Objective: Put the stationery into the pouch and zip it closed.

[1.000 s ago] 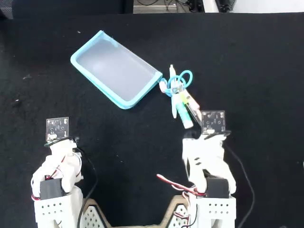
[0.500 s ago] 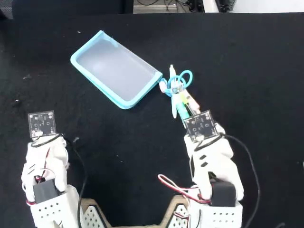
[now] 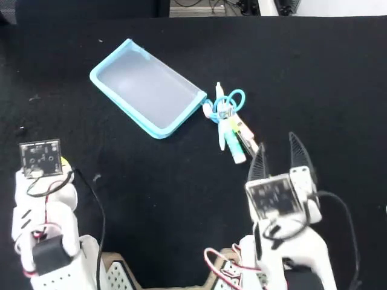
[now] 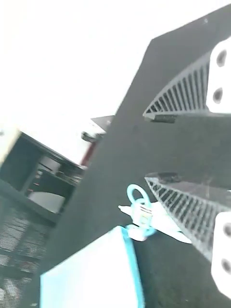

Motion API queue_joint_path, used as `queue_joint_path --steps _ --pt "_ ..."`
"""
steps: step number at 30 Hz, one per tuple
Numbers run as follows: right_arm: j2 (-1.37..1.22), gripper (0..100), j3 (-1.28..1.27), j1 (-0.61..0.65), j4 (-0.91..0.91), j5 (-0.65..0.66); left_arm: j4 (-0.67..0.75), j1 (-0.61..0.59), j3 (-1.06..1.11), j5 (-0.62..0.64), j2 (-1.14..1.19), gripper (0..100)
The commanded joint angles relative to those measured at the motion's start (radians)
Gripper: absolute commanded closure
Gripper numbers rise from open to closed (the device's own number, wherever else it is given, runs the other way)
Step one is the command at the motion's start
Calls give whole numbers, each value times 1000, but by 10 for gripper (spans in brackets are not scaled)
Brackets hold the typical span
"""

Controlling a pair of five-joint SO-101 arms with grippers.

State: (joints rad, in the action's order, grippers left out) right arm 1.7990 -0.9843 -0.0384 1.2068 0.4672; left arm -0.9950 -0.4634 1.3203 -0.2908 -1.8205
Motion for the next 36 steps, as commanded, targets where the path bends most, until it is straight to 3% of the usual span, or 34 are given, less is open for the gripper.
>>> queue_joint_path --steps 1,10,16,23,36 --pt "27 848 151 8 14 8 -94 -8 -219 15 -3 970" --pt "-41 851 332 3 92 2 -153 -8 -358 18 -3 965" --pt "-298 851 542 8 212 -63 -153 -8 -355 209 -2 790" --pt "-536 853 673 5 282 -141 -153 -5 -351 206 20 813" --pt "-858 850 661 57 298 -138 -143 1 -433 241 712 815"
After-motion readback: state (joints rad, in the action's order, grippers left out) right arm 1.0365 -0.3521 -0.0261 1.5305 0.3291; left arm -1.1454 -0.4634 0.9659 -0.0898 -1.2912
